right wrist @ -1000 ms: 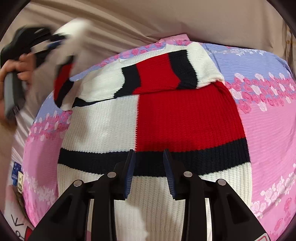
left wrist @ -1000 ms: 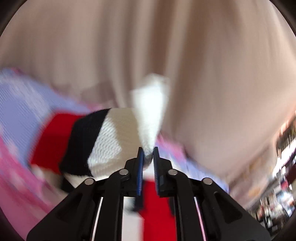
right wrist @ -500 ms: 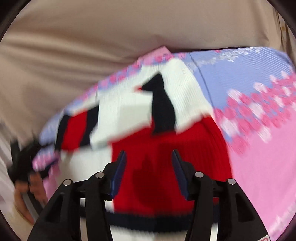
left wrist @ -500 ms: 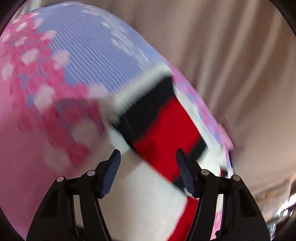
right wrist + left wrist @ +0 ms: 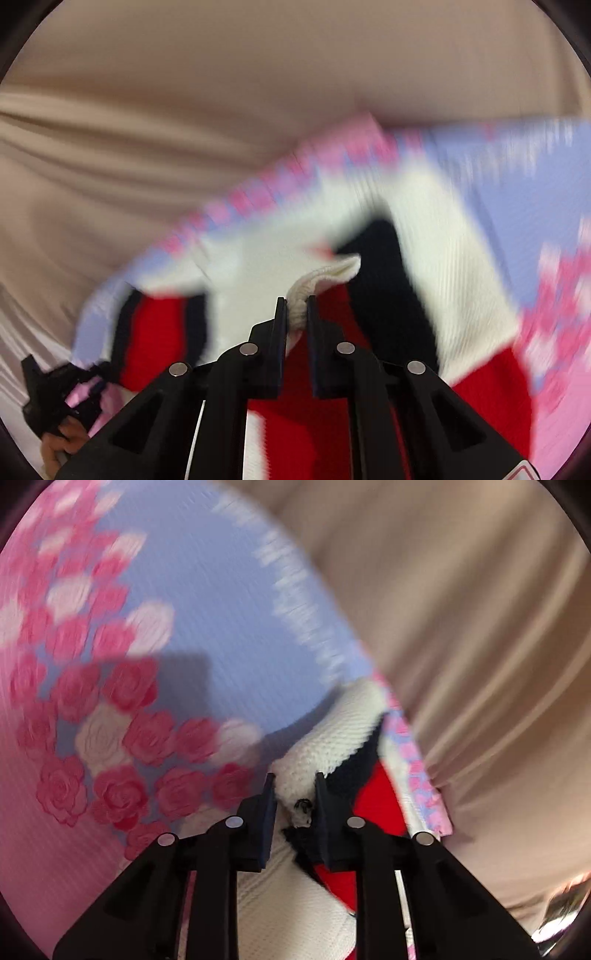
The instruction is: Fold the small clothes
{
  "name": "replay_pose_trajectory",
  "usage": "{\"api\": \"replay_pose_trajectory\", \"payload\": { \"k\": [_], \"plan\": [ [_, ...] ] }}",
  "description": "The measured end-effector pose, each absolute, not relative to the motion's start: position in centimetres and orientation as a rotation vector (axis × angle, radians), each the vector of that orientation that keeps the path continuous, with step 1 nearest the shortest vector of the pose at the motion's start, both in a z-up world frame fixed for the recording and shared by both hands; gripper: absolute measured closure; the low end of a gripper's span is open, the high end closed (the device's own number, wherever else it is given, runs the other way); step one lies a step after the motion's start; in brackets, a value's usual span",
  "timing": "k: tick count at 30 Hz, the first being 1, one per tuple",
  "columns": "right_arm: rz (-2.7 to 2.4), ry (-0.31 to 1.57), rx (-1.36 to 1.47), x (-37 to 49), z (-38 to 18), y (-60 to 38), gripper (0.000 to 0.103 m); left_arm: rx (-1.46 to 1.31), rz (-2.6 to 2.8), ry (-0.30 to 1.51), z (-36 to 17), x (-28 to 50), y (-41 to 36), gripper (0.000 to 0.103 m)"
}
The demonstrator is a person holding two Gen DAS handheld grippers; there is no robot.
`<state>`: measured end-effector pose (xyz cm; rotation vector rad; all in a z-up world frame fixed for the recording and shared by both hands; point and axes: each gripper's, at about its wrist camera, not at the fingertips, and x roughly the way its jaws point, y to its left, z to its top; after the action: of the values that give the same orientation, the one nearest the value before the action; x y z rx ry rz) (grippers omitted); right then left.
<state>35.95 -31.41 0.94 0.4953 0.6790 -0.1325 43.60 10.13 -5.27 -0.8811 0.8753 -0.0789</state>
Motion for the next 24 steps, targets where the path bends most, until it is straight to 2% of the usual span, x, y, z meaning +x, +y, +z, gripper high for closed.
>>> {"api": "replay_pose_trajectory", "payload": {
  "k": [1,3,4,7,12,13,14,15,17,19,20,21,22,23,24],
  "plan": [
    [-0.122,0.596,0.459,35.0,3.5,-31.2,0.094,-0.818,-0.099,0.843,-4.0,43.3,9.2,0.084],
    [-0.145,0.53,0.4,34.0,4.9,-31.3,0.094,-0.719,-0.108,0.844,-3.4,43.5,7.8,0.084],
    [-0.177,0.556,0.369,34.2,4.1,-31.9,0.094,-0.686,-0.103,0.867,-3.9,43.7,7.1,0.085],
    [-0.275,0.855,0.399,37.2,-3.4,-35.3,0.095,-0.684,-0.082,0.976,-7.0,44.7,6.4,0.088],
    [-0.275,0.706,0.417,34.8,-1.5,-36.1,0.095,-0.581,-0.083,0.979,-7.9,44.8,4.8,0.088],
    [-0.291,0.762,0.399,35.6,-2.7,-36.2,0.095,-0.579,-0.081,0.988,-8.3,44.8,4.9,0.088],
    [-0.3,0.902,0.382,37.1,-5.7,-36.6,0.095,-0.574,-0.072,0.996,-8.6,44.8,4.7,0.088],
    [-0.289,0.94,0.384,37.5,-6.8,-36.6,0.094,-0.563,-0.065,0.996,-8.7,44.8,4.6,0.088],
    [-0.287,0.908,0.4,36.6,-5.1,-36.6,0.093,-0.526,-0.061,0.993,-8.4,44.9,3.9,0.086],
    [-0.271,0.843,0.44,34.4,-3.0,-36.5,0.087,-0.529,-0.082,0.989,-7.7,44.2,4.3,0.084],
    [-0.282,0.804,0.427,32.3,-1.7,-36.1,0.086,-0.542,-0.104,0.99,-7.4,43.7,4.5,0.078],
    [-0.291,0.792,0.413,30.7,-1.0,-36.1,0.079,-0.547,-0.133,0.992,-7.0,42.8,4.9,0.074],
    [-0.302,0.79,0.398,28.6,-0.6,-36.3,0.067,-0.538,-0.149,0.997,-6.7,41.9,5.4,0.066],
    [-0.316,0.795,0.382,26.0,-0.5,-36.3,0.062,-0.519,-0.16,1.006,-6.3,40.8,5.7,0.058],
    [-0.32,0.805,0.374,23.9,-0.6,-36.4,0.058,-0.495,-0.178,1.019,-6.1,38.7,6.4,0.055]
  ]
}}
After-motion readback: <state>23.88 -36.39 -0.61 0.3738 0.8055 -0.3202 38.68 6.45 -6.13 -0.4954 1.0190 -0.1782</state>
